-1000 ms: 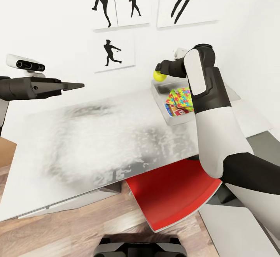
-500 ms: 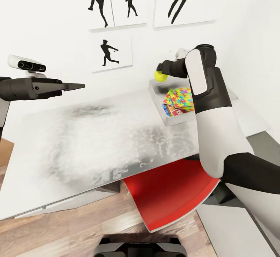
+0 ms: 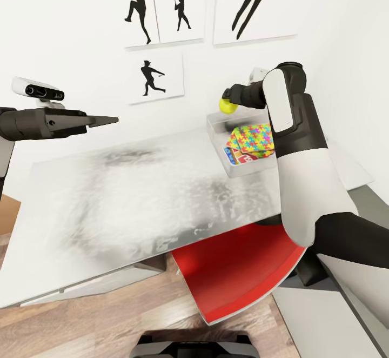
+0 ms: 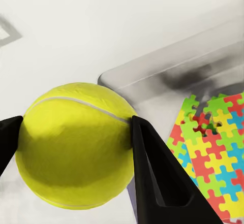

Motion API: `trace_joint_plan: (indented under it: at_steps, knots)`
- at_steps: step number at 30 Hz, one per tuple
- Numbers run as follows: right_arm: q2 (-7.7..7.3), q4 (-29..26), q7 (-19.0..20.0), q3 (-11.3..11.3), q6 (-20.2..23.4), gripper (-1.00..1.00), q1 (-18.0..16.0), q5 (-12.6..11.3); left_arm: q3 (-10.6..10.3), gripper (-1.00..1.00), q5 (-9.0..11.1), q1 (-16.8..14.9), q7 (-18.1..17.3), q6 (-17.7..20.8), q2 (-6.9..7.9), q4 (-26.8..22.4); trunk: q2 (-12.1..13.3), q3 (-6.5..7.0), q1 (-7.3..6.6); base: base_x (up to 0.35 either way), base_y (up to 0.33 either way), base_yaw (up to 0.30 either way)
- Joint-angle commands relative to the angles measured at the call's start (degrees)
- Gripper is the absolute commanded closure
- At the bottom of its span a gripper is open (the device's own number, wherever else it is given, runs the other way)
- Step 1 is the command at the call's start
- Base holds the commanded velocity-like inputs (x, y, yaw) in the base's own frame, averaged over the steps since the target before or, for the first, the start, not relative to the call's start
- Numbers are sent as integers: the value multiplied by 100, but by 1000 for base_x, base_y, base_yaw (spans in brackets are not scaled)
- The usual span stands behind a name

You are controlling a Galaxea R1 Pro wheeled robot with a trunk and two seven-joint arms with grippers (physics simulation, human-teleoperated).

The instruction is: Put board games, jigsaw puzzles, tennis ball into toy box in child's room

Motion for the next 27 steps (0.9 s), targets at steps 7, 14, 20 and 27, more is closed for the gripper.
trace_joint_plan:
  at_steps: [7,14,20,27]
  knots:
    - [2,-8,-64,5,9,100,-13,-75,-8,-100,4,29,-15,61,20,44,-9,58,4,0,0,0]
    - [3,-21,-64,-2,9,100,13,-75,2,-100,-2,123,-14,61,57,55,-9,124,4,0,0,0]
    - [-4,-115,-64,-10,9,100,228,-88,15,-100,-14,400,-14,51,72,55,-9,181,4,0,0,0]
    - [-37,-156,-46,-69,9,100,550,-132,68,-100,-18,845,-10,39,210,93,-9,247,4,0,0,0]
